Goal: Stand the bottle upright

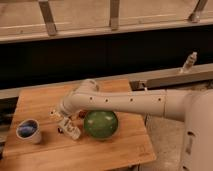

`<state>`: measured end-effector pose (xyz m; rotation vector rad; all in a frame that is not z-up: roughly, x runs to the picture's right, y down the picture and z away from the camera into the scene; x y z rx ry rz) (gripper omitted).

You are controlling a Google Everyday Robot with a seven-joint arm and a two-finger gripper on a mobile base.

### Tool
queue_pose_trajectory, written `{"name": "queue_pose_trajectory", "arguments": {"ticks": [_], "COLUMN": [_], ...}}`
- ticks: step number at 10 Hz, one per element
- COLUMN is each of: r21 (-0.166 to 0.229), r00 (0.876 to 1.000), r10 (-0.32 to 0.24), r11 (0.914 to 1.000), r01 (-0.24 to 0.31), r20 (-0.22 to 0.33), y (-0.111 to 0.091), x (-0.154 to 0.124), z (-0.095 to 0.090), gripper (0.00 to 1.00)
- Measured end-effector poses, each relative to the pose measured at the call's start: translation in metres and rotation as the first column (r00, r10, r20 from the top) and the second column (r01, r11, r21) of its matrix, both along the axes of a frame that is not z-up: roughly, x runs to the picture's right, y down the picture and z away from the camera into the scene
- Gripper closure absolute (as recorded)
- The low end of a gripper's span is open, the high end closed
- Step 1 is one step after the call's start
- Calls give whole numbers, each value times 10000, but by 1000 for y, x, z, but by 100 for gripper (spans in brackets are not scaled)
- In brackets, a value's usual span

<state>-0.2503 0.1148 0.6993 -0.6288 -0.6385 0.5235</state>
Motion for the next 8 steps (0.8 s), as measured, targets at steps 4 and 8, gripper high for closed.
{"name": "queue_pose_trajectory", "arguments": {"ticks": [4,8], "r21": [353,534], "r00": [9984,9949], "r10": [223,448], "r11": [9991,9973], "r01": [-242,-497], "r20": [529,908], "y": [-11,-16], "x": [-1,2], "z": [-6,-8], "gripper": [100,100]}}
